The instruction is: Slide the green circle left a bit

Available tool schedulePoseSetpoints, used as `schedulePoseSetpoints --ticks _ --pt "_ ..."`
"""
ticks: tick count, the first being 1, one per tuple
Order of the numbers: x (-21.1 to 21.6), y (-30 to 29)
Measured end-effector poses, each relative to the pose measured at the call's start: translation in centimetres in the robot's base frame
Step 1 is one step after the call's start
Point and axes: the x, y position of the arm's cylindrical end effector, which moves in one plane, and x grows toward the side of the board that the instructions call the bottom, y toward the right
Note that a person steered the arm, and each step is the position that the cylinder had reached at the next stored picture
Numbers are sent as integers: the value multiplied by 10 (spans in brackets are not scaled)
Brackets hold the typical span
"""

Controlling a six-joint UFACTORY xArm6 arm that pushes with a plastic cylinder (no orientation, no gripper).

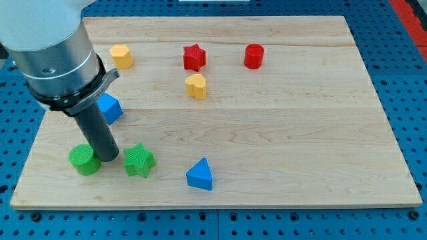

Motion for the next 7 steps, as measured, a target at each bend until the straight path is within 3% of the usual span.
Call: schedulePoseSetpoints --ticks 2,4,6,7 --pt "8 -38" --pt "15 -30" --pt "72 -32" --pt "45 -35"
